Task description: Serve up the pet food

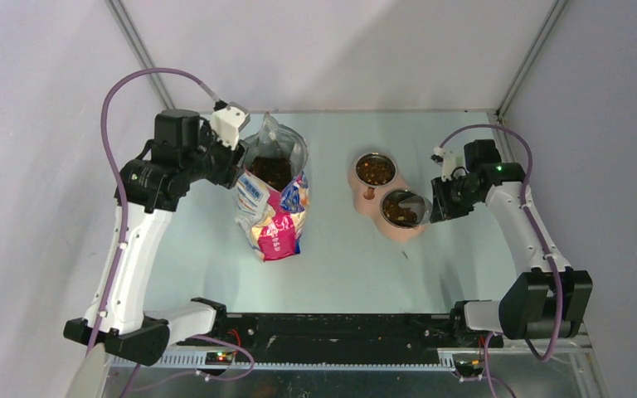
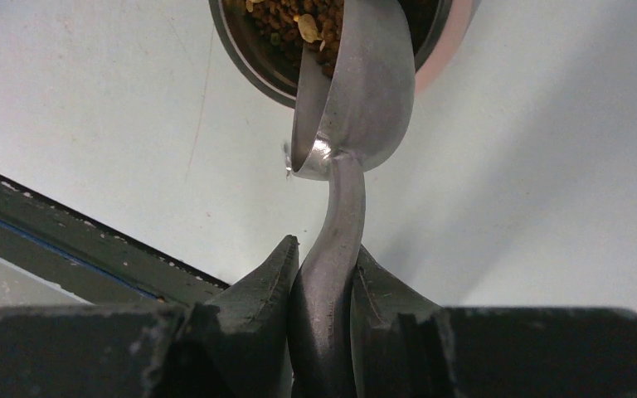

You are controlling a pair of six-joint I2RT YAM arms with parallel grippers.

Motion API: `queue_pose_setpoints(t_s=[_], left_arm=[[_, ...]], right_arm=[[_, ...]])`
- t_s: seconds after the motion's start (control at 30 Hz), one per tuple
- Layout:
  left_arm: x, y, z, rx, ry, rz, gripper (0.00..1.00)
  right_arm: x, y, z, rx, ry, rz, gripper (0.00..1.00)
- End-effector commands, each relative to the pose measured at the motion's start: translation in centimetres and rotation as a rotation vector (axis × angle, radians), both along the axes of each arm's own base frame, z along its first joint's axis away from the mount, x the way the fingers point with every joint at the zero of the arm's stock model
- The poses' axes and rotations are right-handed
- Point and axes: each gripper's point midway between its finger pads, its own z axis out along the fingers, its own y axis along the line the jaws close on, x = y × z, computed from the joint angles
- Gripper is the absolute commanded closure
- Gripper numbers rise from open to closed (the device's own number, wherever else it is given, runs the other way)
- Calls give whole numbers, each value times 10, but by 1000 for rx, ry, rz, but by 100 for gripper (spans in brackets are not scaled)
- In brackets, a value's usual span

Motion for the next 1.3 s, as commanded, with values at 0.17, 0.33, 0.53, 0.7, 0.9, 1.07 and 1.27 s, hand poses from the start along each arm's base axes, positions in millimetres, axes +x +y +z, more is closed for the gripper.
queue_pose_setpoints(t_s=[0.17, 0.33, 0.53, 0.7, 0.9, 1.07, 1.27], left_arm=[[2, -7, 6, -39, 5, -22, 43], [1, -7, 8, -38, 1, -20, 42], [-2, -7, 10, -45, -1, -23, 42], [-3, -8, 11, -48, -1, -26, 42], [-3, -9, 11, -53, -1, -32, 42], [-3, -10, 10, -53, 6, -40, 42], [-3, -11, 10, -54, 6, -46, 42]], right_arm=[[17, -18, 47, -60, -168, 28, 100], [22, -18, 54, -61, -177, 41, 100], [24, -25, 56, -122, -204, 61, 100], [24, -35, 60, -119, -212, 14, 100], [29, -51, 71, 35, -212, -163, 100], [44, -84, 75, 236, -265, -467, 100], [51, -98, 60, 417, -345, -714, 100]])
